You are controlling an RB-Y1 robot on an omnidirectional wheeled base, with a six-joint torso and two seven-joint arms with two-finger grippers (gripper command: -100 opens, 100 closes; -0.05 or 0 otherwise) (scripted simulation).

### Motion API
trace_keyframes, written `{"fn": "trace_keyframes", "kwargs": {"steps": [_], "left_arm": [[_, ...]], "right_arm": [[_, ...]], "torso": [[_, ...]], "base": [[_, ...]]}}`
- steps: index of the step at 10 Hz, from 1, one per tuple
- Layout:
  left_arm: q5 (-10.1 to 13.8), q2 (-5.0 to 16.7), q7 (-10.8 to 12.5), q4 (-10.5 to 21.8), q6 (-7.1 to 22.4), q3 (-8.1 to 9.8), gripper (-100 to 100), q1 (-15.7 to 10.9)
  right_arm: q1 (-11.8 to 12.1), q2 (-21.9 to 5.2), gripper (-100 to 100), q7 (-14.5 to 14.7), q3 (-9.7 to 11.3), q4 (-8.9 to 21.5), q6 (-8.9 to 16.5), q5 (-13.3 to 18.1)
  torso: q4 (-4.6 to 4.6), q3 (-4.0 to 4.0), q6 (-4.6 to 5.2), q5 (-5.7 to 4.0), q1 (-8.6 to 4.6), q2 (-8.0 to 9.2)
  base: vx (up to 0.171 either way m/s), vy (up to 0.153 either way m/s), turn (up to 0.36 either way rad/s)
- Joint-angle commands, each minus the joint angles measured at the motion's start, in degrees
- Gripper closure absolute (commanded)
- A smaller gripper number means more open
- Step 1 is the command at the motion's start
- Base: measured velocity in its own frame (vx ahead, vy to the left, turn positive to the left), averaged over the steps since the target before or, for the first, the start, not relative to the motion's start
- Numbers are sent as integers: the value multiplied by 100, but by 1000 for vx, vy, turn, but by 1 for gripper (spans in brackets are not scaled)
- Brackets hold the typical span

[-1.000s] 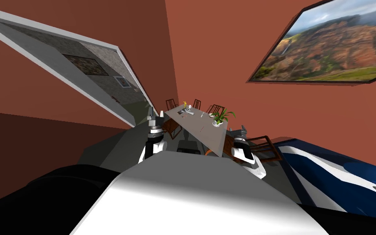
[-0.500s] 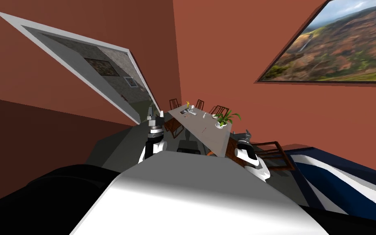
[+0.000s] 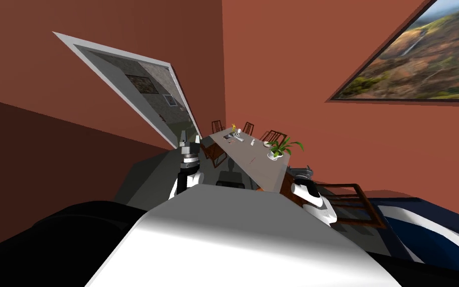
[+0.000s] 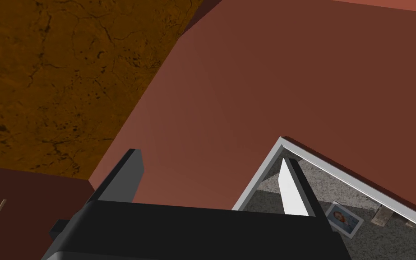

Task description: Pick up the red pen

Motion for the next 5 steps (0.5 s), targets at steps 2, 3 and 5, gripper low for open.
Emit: {"fn": "trace_keyframes", "kwargs": {"steps": [2,3,5], "left_arm": [[0,0,0,0,0,1,0,1],[0,0,0,0,0,1,0,1],[0,0,0,0,0,1,0,1]], "right_arm": [[-116,-28,-100,-219,-111,367,124,3],[-239,-75,-100,-491,-350,614,387,-14],[-364,-118,-100,-753,-587,889,643,-28]], "torso": [[-1,-1,5,-1,-2,-1],[-1,0,8,-1,-3,1],[-1,-2,6,-1,-1,-3]], "base": [[8,3,60],[12,14,248],[16,11,181]]}}
